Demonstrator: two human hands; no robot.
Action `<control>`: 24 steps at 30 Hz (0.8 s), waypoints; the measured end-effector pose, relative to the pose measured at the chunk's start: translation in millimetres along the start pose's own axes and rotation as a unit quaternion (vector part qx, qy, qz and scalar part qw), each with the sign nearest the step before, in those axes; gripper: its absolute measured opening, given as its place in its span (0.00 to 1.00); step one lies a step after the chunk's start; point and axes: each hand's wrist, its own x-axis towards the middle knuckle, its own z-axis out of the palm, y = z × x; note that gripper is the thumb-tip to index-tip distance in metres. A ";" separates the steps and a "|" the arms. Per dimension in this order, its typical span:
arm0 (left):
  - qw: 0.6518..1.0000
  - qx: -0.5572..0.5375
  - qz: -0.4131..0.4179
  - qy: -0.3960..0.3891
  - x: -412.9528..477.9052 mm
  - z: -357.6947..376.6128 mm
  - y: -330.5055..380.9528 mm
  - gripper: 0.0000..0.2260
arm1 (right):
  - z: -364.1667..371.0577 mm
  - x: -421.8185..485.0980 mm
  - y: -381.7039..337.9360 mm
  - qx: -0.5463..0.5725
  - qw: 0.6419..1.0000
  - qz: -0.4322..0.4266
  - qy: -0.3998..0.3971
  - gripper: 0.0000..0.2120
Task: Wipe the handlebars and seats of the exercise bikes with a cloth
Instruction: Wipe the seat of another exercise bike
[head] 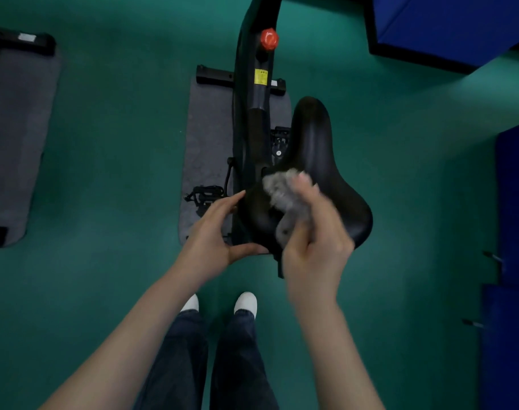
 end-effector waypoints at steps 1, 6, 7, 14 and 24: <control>1.000 -0.001 -0.001 0.000 -0.3 0.8 0.2 0.44 | -0.6 14.0 4.5 -0.017 1.000 0.008 -0.017 0.20; 1.000 -0.022 -0.011 0.004 1.5 -0.7 -2.0 0.40 | -0.6 27.8 6.3 -0.054 0.971 -0.040 -0.227 0.25; 0.999 -0.033 -0.013 0.002 2.2 -1.8 -2.7 0.38 | -4.1 20.4 6.4 -0.035 0.966 -0.050 -0.250 0.25; 0.999 -0.038 -0.020 -0.013 4.0 -4.1 -6.5 0.43 | -18.8 21.0 7.4 0.062 0.979 0.018 -0.191 0.27; 0.997 -0.062 -0.030 -0.020 2.0 -3.6 -1.9 0.43 | -31.5 20.7 0.1 0.069 0.974 0.035 -0.212 0.25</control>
